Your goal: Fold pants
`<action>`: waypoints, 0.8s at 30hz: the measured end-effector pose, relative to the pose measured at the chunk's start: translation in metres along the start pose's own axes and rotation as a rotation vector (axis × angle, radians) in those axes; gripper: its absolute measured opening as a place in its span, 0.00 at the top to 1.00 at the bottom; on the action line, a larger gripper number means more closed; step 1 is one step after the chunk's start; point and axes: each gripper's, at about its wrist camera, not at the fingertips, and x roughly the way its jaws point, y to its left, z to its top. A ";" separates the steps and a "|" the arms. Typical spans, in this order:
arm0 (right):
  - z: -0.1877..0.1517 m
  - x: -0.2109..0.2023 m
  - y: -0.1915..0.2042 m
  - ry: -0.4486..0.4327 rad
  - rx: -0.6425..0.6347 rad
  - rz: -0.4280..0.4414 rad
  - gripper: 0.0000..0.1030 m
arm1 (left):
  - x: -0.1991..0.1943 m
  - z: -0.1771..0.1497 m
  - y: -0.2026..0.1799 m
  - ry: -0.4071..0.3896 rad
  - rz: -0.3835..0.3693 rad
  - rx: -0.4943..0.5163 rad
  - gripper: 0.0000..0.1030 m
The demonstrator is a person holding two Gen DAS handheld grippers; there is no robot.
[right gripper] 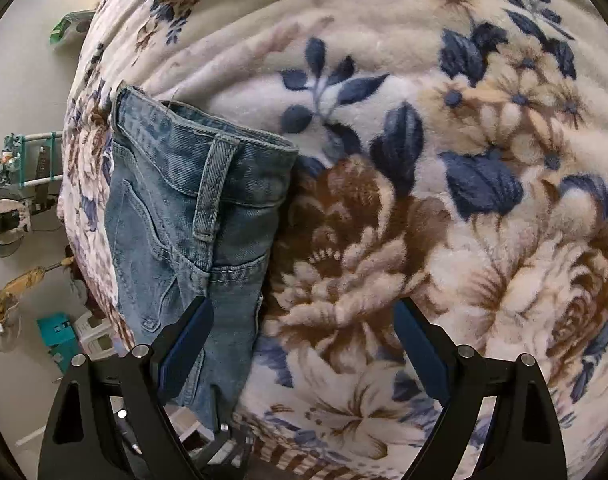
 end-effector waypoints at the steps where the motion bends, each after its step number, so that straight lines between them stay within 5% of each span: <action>1: 0.000 0.001 -0.001 0.001 0.003 0.008 0.10 | 0.004 0.002 0.015 0.065 -0.079 -0.099 0.18; 8: 0.001 0.003 0.011 -0.011 0.032 0.103 0.10 | 0.022 -0.001 0.074 0.251 -0.235 -0.466 0.18; 11: 0.004 0.004 0.018 -0.016 0.033 0.145 0.10 | 0.021 -0.020 0.099 0.291 -0.426 -0.702 0.18; 14: 0.008 0.009 0.026 -0.019 0.025 0.169 0.10 | 0.030 -0.058 0.124 0.343 -0.730 -1.063 0.18; 19: 0.018 0.027 0.035 -0.022 0.016 0.183 0.10 | 0.064 -0.099 0.107 0.401 -1.119 -1.502 0.18; 24: 0.025 0.045 0.038 -0.027 0.033 0.217 0.10 | 0.099 -0.095 0.098 0.329 -1.229 -1.714 0.18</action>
